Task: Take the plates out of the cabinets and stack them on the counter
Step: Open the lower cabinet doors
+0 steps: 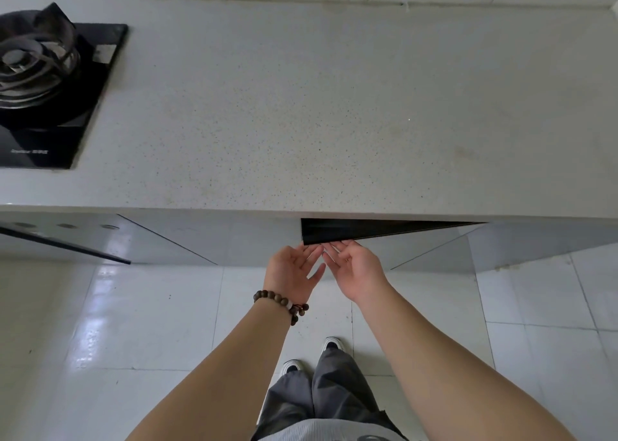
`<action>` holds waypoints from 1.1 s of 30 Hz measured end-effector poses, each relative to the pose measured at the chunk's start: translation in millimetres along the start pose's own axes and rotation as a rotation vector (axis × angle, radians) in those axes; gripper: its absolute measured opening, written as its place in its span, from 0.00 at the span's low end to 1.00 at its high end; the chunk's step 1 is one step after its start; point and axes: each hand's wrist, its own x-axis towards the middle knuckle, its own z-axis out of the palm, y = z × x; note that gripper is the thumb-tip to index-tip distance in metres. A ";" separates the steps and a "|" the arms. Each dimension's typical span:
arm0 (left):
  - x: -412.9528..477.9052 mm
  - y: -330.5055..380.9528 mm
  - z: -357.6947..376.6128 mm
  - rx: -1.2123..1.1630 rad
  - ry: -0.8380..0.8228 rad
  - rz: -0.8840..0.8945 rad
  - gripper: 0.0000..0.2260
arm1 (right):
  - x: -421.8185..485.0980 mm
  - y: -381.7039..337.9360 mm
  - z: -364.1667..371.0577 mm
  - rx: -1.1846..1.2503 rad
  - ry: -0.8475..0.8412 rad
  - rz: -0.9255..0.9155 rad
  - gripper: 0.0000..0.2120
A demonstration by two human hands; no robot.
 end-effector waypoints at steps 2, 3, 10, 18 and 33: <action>-7.6 -8.0 -10.2 0.033 -0.006 -0.025 0.20 | -9.3 6.8 -9.0 -0.016 0.010 -0.006 0.30; -11.5 -12.1 -15.3 0.052 -0.005 -0.036 0.20 | -14.2 9.8 -14.2 -0.022 0.014 -0.008 0.31; -43.3 -42.5 -47.7 0.288 -0.002 -0.126 0.16 | -51.1 35.8 -45.0 -0.117 0.123 -0.018 0.20; -71.7 -85.2 -62.1 0.587 0.008 -0.213 0.08 | -102.3 48.0 -79.4 -0.040 0.225 -0.037 0.28; -99.1 -202.3 -62.3 0.780 -0.084 -0.336 0.13 | -174.8 38.6 -177.5 -0.203 0.328 -0.049 0.26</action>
